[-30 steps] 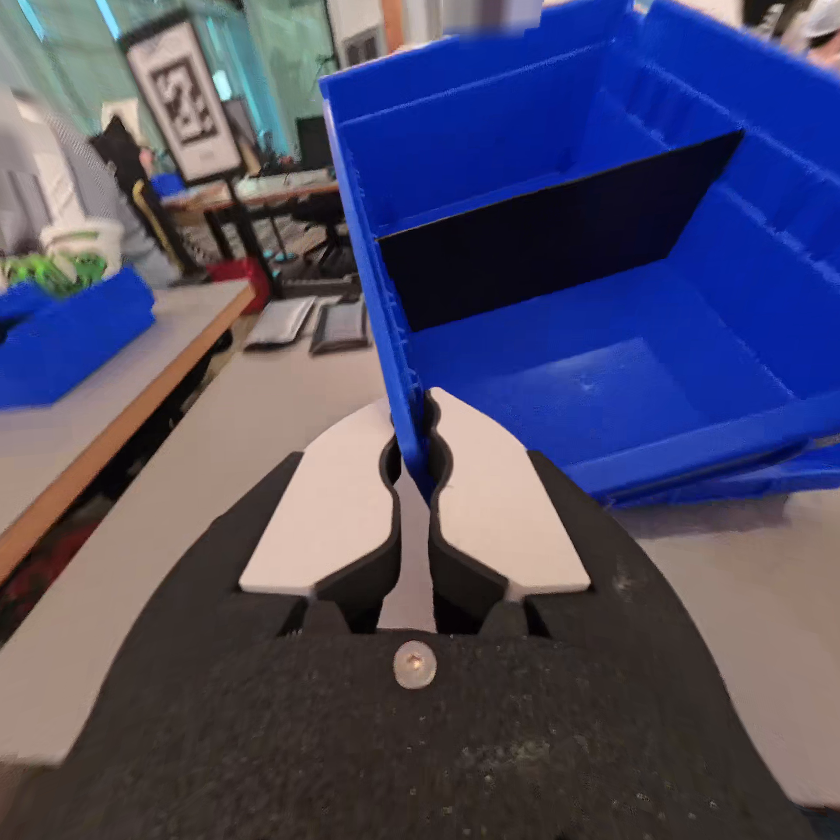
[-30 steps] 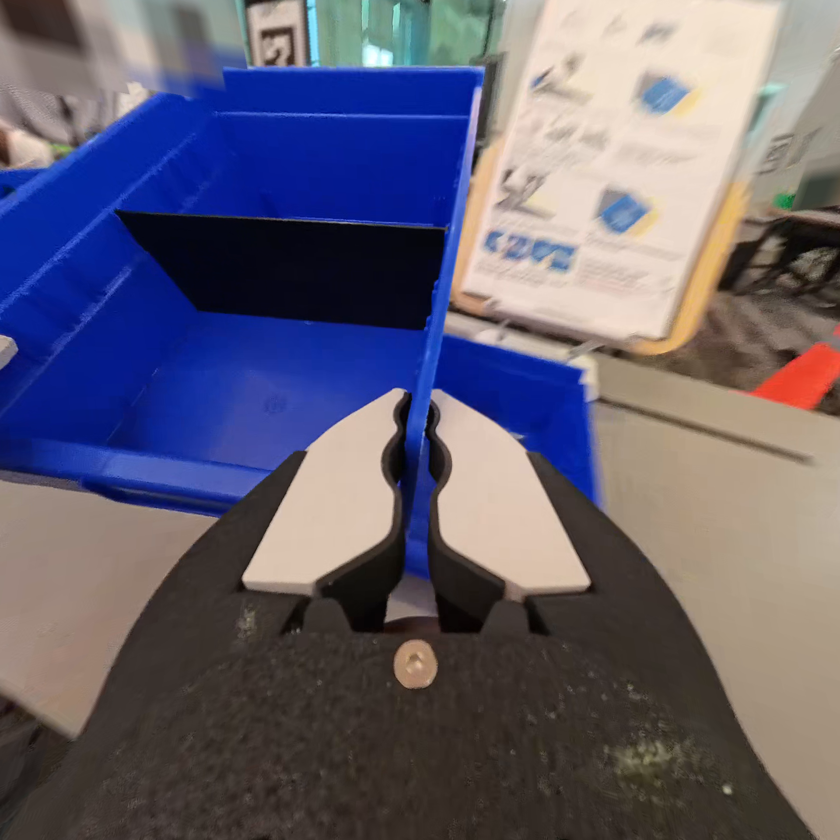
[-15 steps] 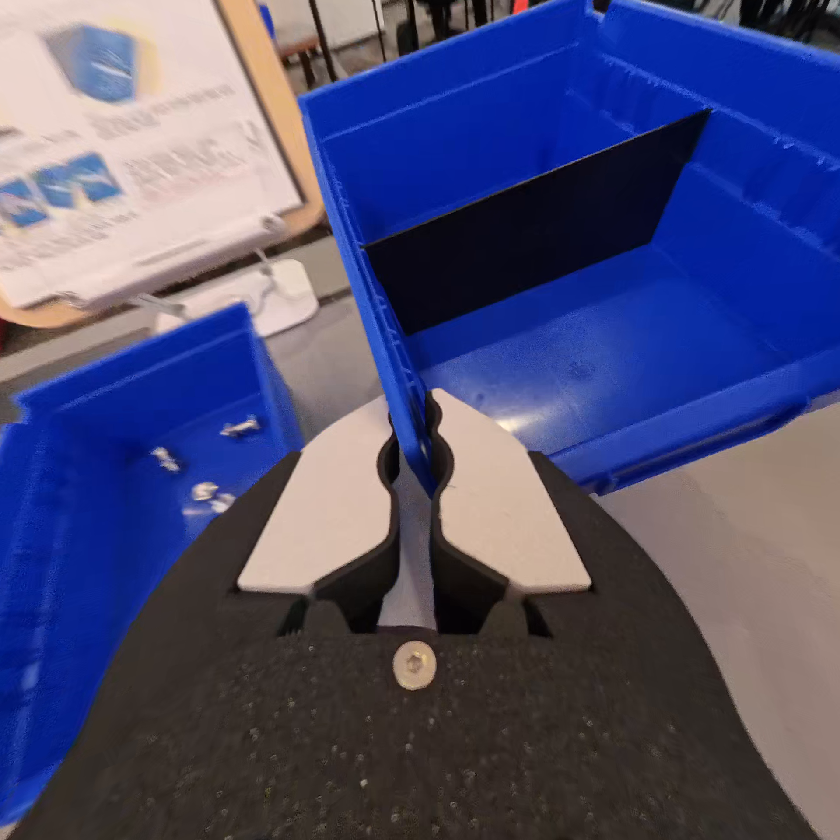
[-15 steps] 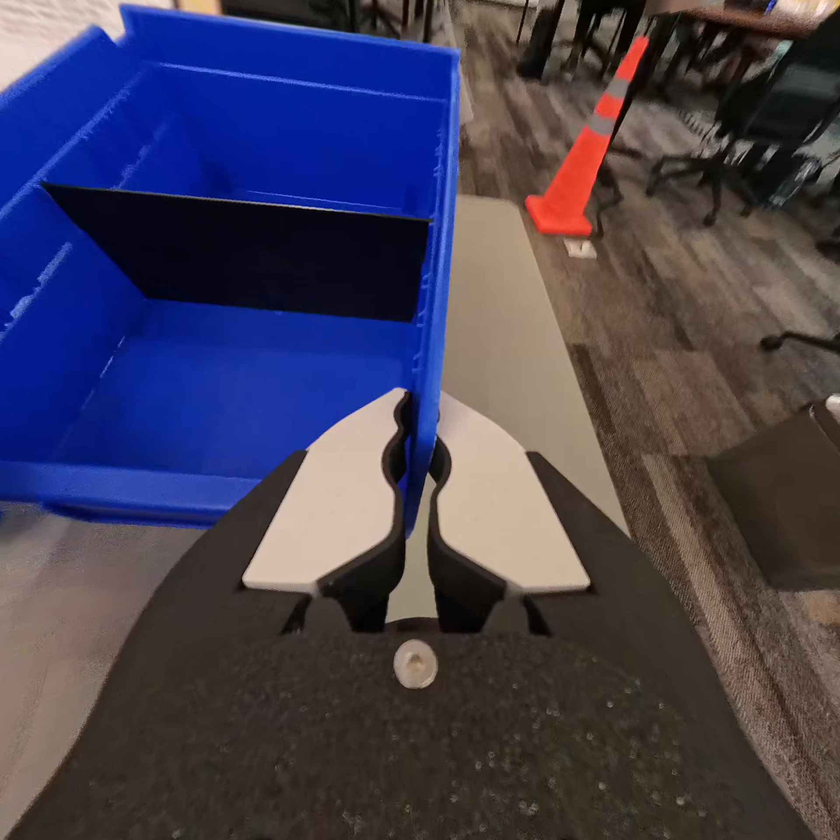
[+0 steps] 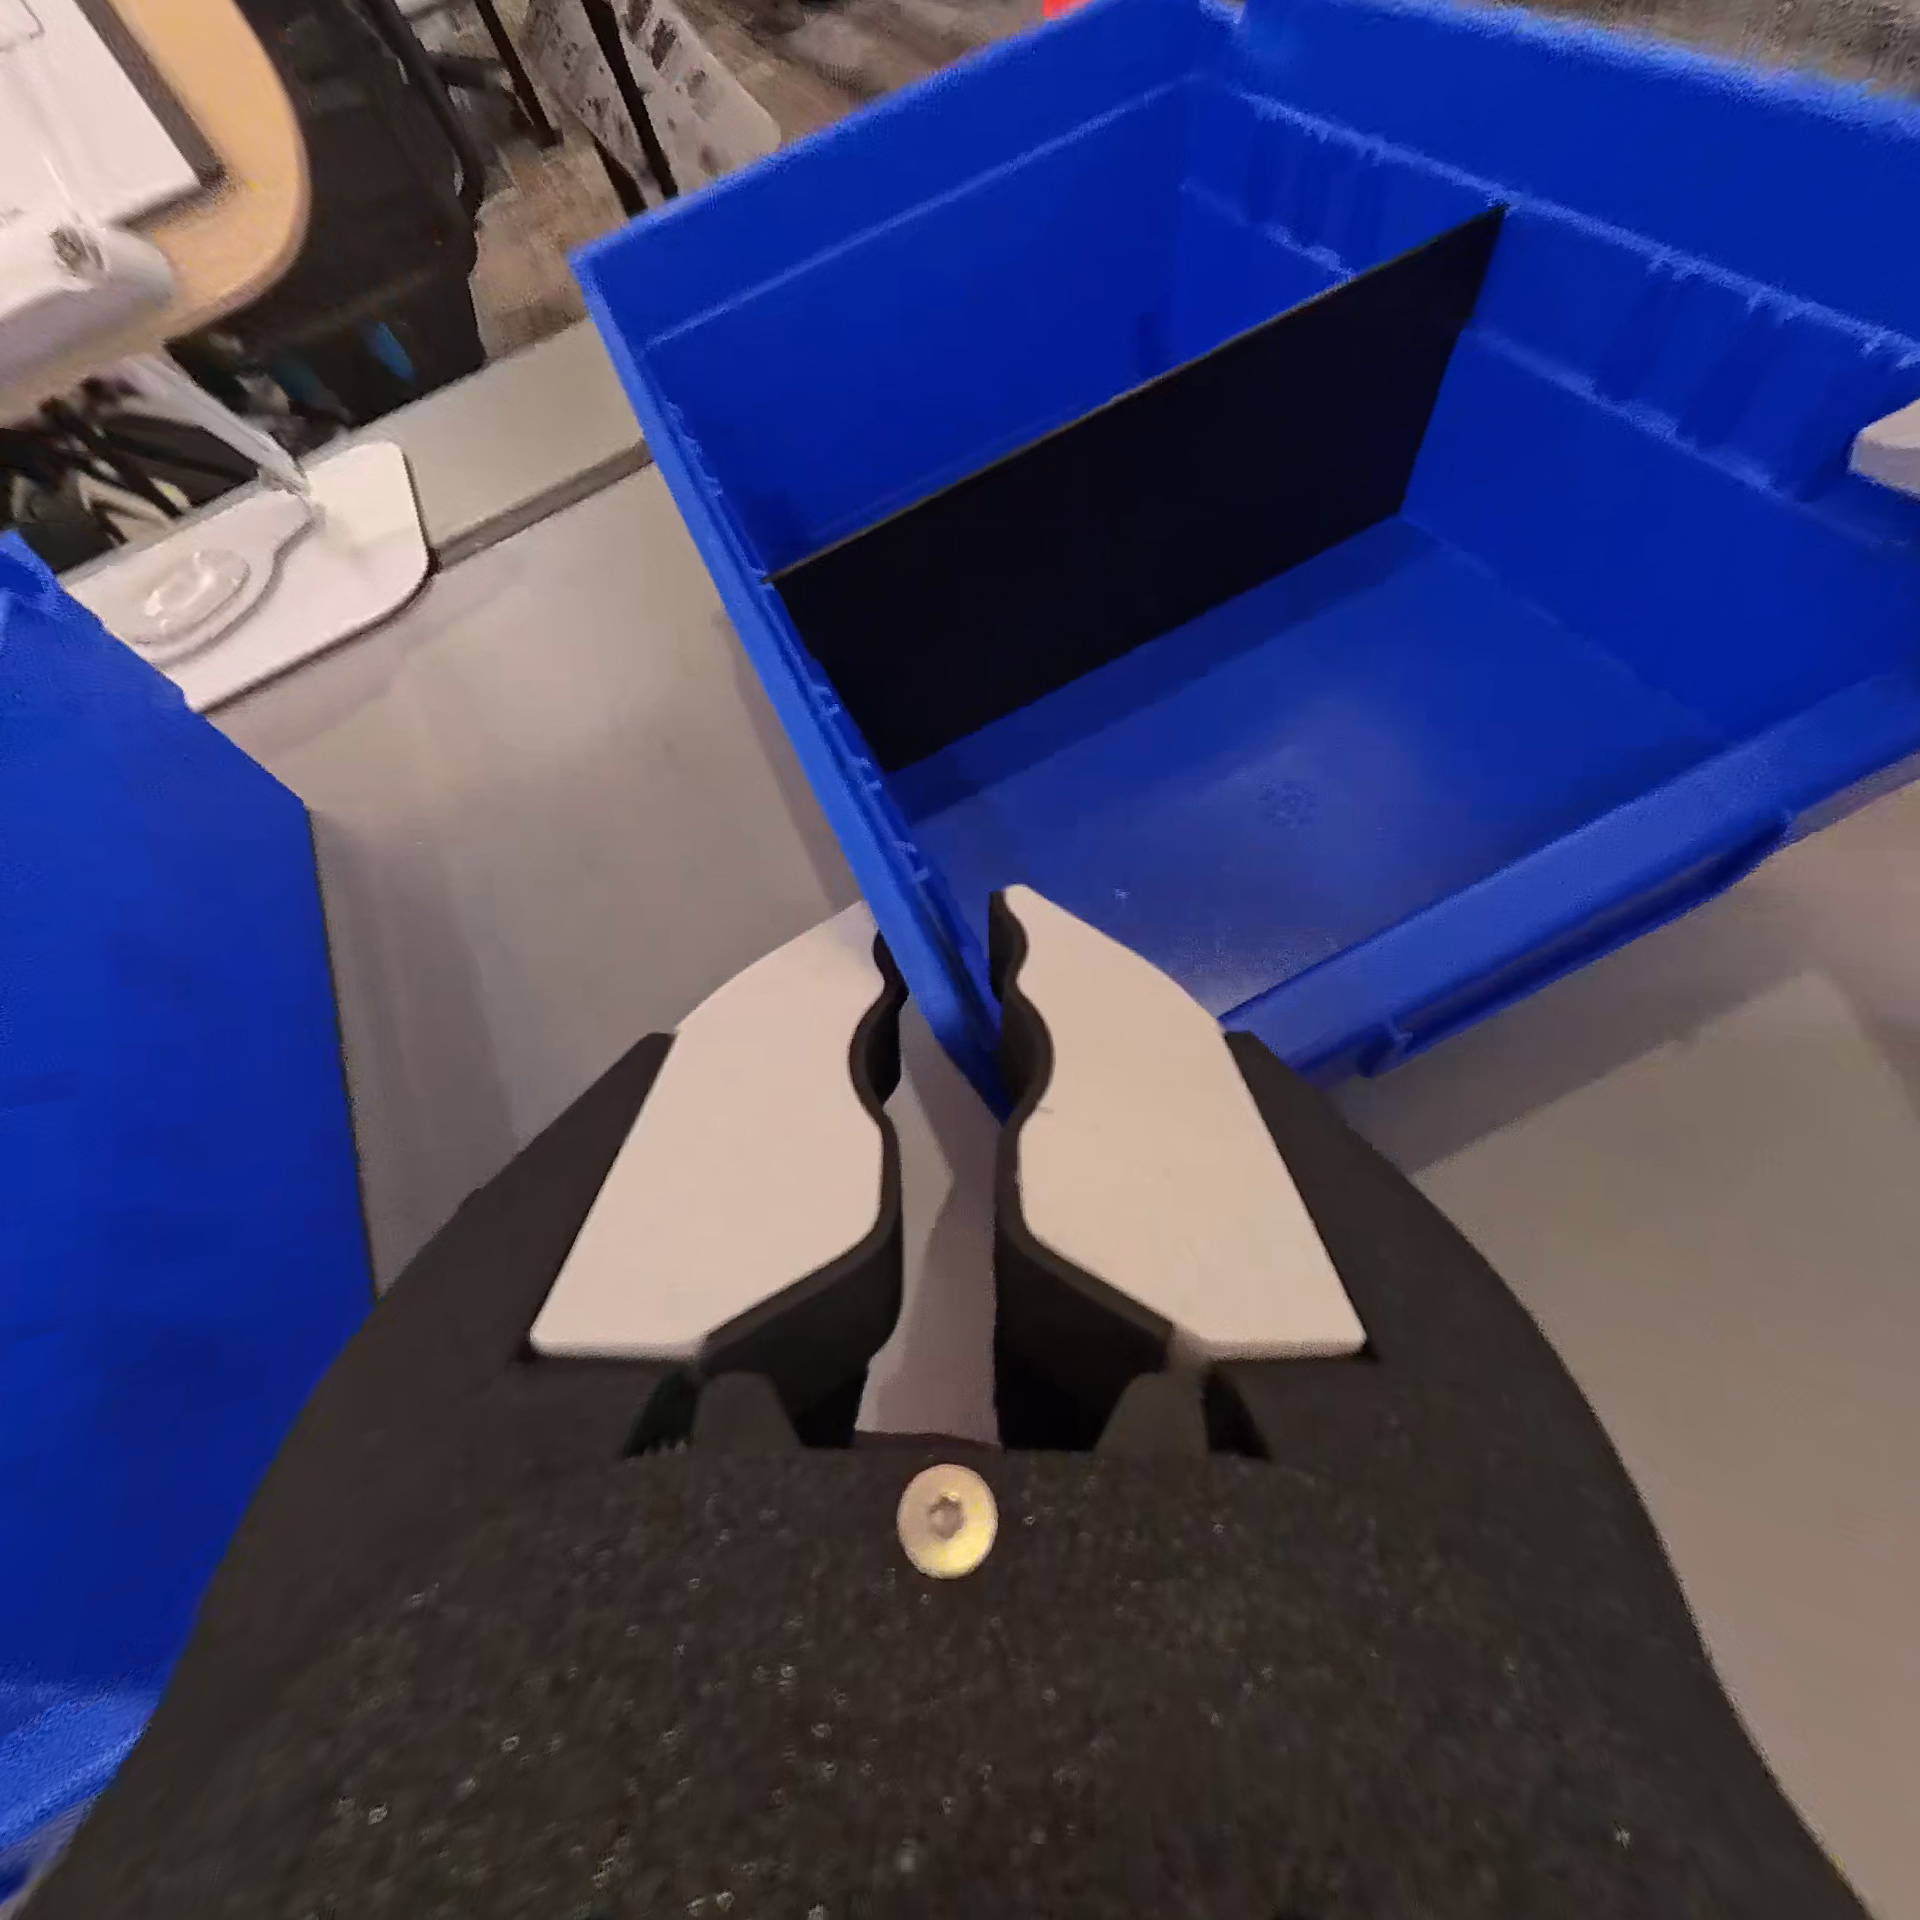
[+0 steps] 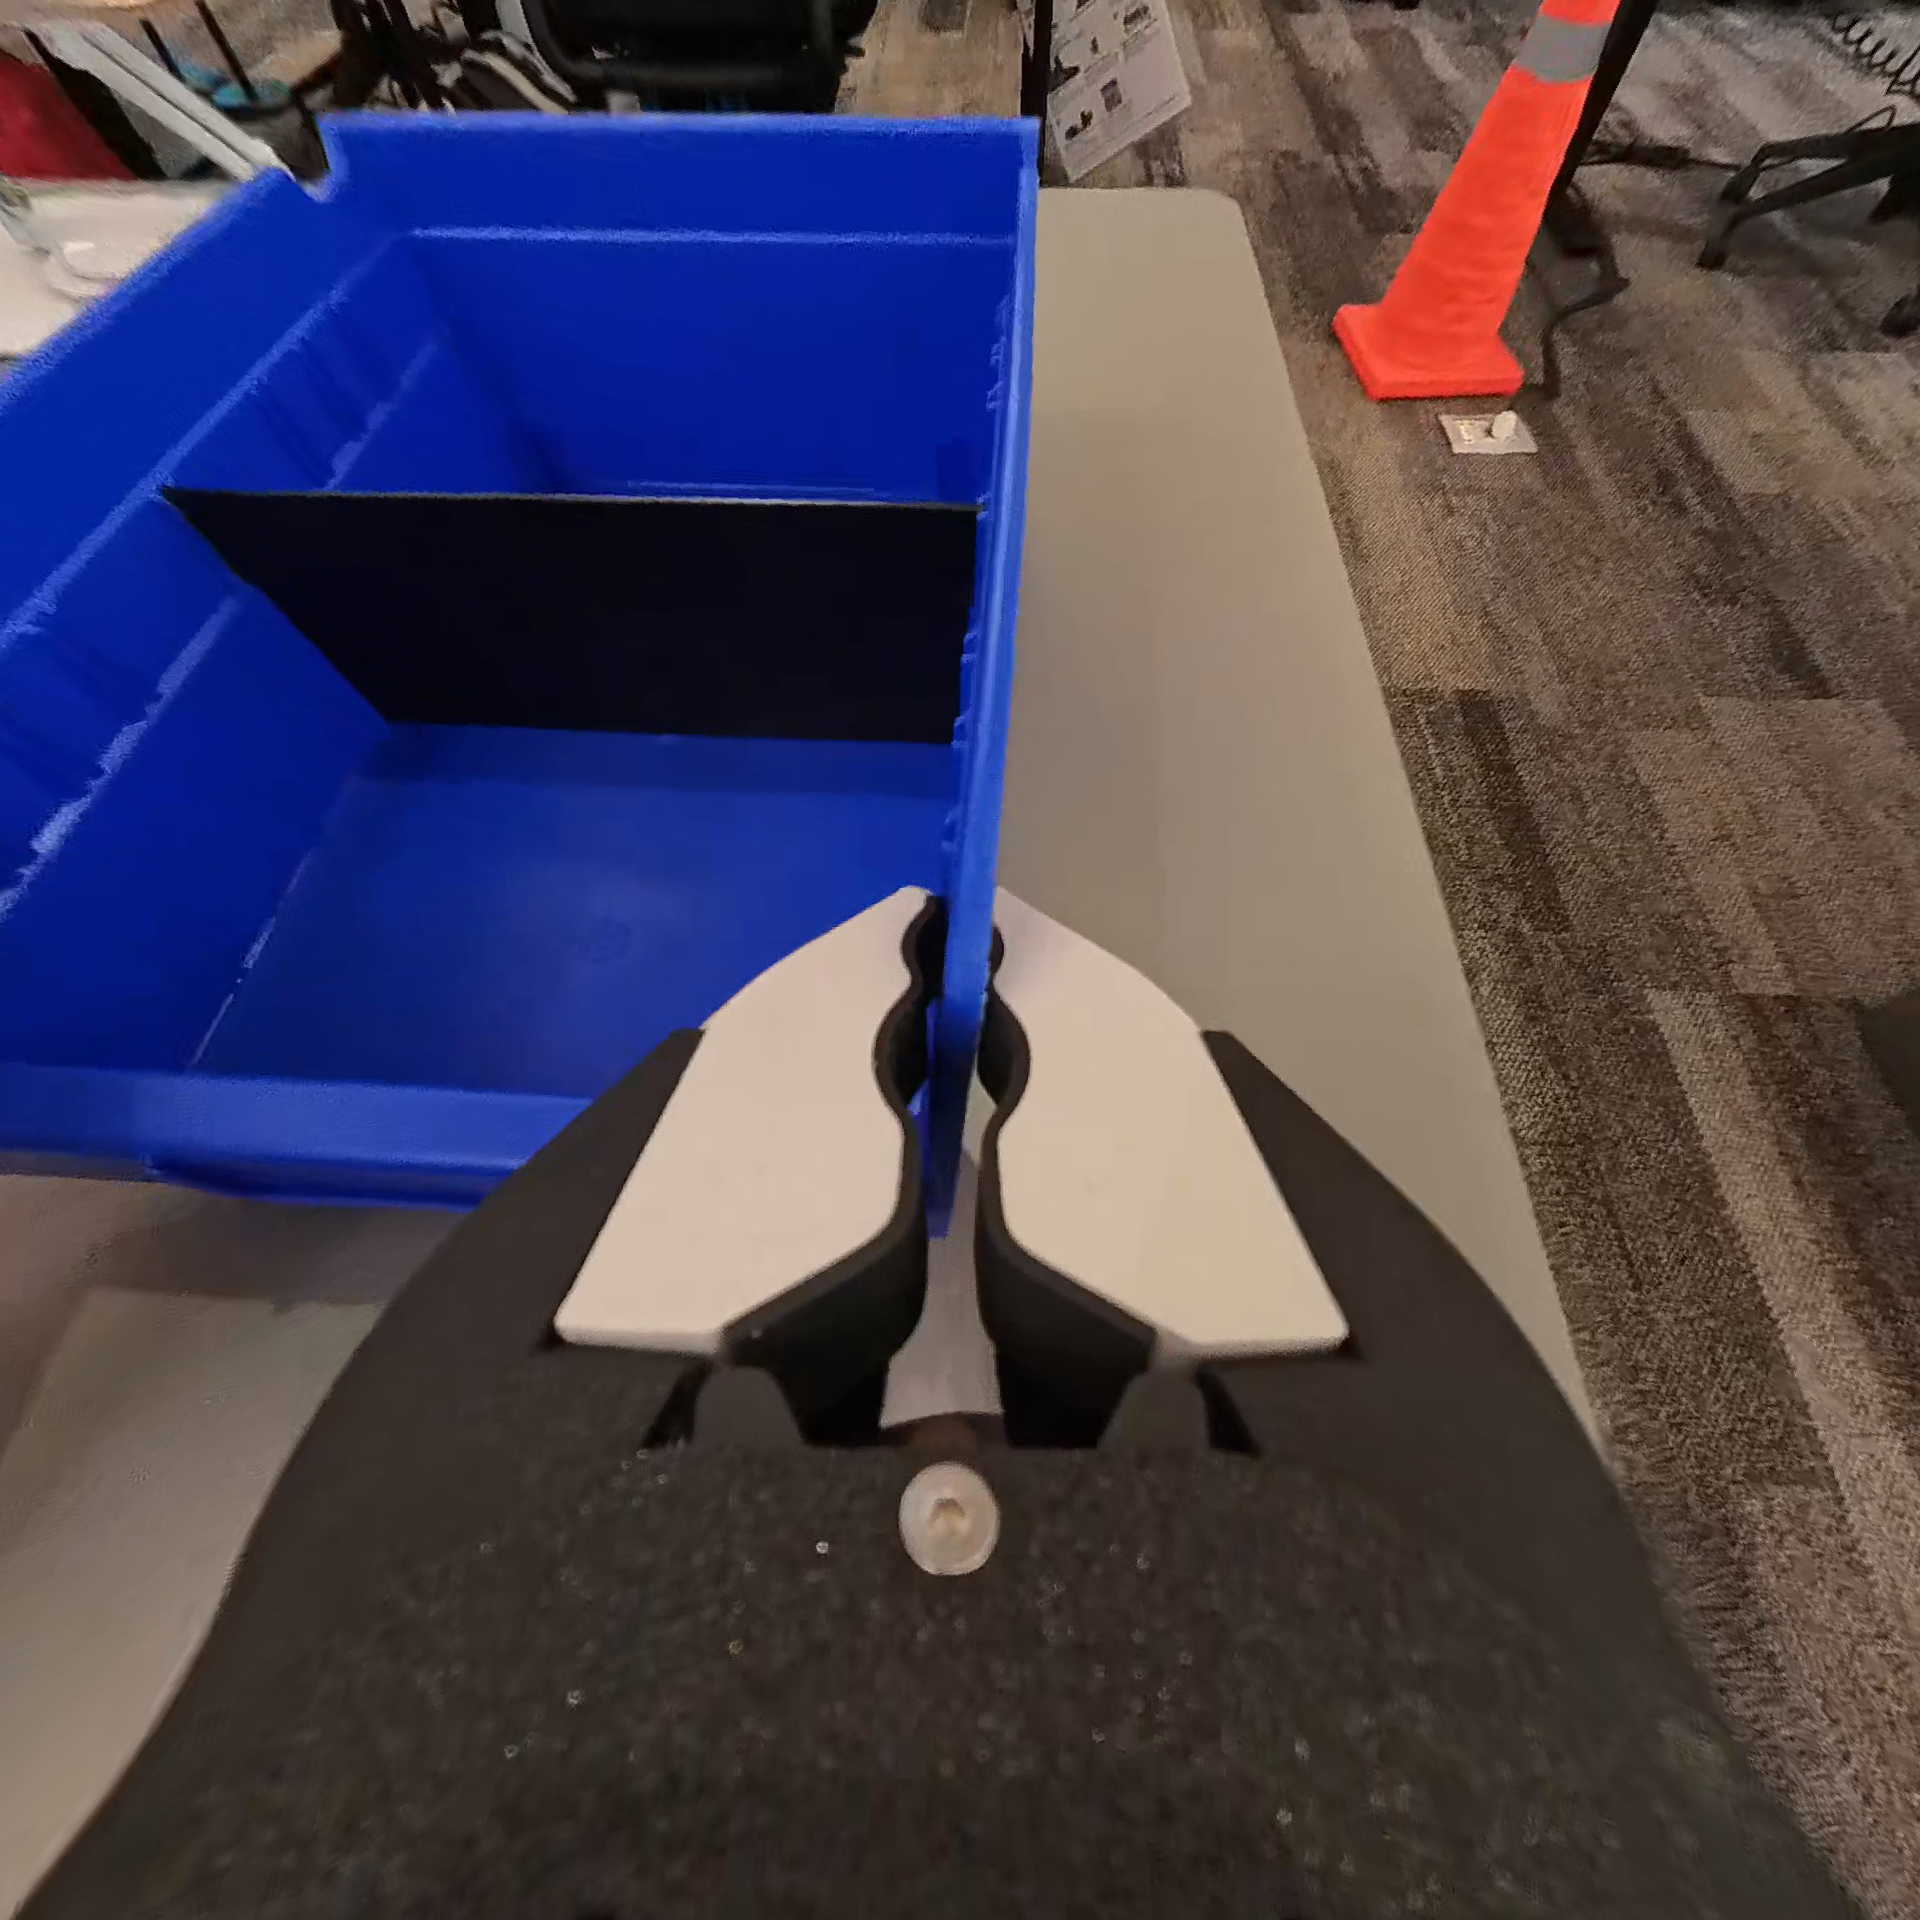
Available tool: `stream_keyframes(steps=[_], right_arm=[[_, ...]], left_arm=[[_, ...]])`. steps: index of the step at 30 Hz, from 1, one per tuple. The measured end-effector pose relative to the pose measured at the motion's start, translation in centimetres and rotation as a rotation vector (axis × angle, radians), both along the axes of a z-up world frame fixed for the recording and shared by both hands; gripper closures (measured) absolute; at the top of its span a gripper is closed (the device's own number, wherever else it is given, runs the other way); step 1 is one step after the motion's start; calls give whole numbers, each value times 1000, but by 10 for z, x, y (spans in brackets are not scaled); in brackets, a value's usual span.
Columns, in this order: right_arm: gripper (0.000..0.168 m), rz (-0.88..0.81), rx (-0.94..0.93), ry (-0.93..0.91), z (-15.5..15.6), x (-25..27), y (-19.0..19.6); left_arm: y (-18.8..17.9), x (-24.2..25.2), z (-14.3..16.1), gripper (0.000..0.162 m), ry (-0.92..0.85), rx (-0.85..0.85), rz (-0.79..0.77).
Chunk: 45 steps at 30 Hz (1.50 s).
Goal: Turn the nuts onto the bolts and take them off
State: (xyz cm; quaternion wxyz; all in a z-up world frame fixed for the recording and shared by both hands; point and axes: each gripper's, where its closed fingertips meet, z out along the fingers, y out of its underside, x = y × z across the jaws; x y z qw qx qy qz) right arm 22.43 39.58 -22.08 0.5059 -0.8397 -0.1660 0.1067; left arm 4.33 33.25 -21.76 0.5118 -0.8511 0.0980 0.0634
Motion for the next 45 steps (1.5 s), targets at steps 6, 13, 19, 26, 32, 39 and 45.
stream_keyframes(steps=[6,13,19,26,32,39,45], right_arm=[[111,-22,149,-56,22,15,-1],[95,8,360,-224,115,-18,-30],[92,254,322,-21,130,-197,-89],[90,291,104,61,35,-340,-126],[163,69,1,80,6,-349,-114],[163,104,6,69,14,-388,-134],[163,173,92,51,36,-479,-167]], left_arm=[[-22,3,22,108,-39,21,-110],[-107,-116,92,90,-268,58,-133],[-140,-304,74,91,-303,127,193],[-134,-348,6,103,-258,10,253],[-122,-344,3,154,-244,-1,230],[-134,-387,12,158,-202,-8,316],[-171,-475,29,157,-187,54,361]])
